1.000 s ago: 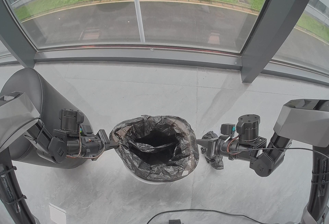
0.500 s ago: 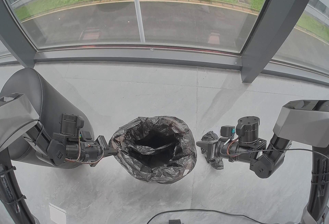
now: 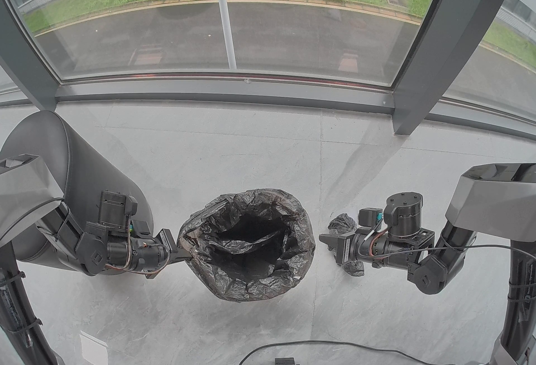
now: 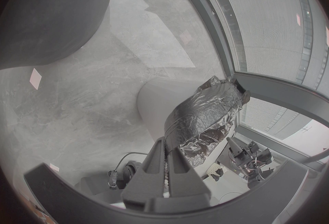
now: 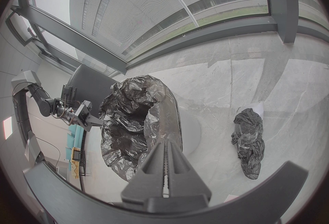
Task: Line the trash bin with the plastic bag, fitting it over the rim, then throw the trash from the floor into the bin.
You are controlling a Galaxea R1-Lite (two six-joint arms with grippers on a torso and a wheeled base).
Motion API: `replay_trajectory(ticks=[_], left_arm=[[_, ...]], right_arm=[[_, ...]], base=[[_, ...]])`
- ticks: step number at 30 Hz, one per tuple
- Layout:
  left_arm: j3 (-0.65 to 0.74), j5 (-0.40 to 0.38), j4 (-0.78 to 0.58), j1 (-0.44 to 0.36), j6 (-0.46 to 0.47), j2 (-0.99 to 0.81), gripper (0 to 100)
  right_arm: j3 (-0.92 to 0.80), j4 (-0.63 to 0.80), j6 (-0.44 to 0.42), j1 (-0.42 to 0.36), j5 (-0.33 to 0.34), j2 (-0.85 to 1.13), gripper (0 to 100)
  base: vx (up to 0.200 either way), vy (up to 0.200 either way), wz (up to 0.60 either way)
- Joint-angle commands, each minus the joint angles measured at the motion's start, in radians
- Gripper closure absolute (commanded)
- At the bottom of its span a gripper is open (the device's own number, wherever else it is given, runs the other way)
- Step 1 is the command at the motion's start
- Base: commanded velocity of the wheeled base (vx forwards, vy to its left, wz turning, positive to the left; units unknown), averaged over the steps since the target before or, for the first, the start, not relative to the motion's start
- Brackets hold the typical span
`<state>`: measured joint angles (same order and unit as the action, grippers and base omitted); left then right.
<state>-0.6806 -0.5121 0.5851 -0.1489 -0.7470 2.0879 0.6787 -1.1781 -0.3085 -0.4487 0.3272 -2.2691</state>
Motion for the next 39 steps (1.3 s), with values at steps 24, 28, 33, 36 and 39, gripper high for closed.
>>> replay_trajectory(ticks=[24, 28, 33, 36, 39], left_arm=[[-0.152, 0.004, 0.004, 0.019, 0.018, 0.070, 100], [-0.169, 0.003, 0.005, 0.043, 0.018, 0.072, 100], [-0.183, 0.003, 0.005, 0.063, 0.015, 0.080, 100], [-0.175, 0.003, 0.005, 0.071, 0.015, 0.078, 100], [-0.169, 0.004, 0.007, 0.074, 0.014, 0.075, 100]], right_arm=[[0.321, 0.311, 0.045, -0.080, -0.042, 0.076, 100], [0.340, 0.341, 0.057, -0.099, -0.080, 0.080, 100], [0.331, 0.336, 0.054, -0.107, -0.142, 0.076, 100], [0.329, 0.336, 0.052, -0.105, -0.143, 0.082, 100], [0.329, 0.336, 0.052, -0.105, -0.143, 0.082, 100]], base=[[0.000, 0.000, 0.00], [0.000, 0.000, 0.00], [0.000, 0.000, 0.00], [0.000, 0.000, 0.00], [0.000, 0.000, 0.00]])
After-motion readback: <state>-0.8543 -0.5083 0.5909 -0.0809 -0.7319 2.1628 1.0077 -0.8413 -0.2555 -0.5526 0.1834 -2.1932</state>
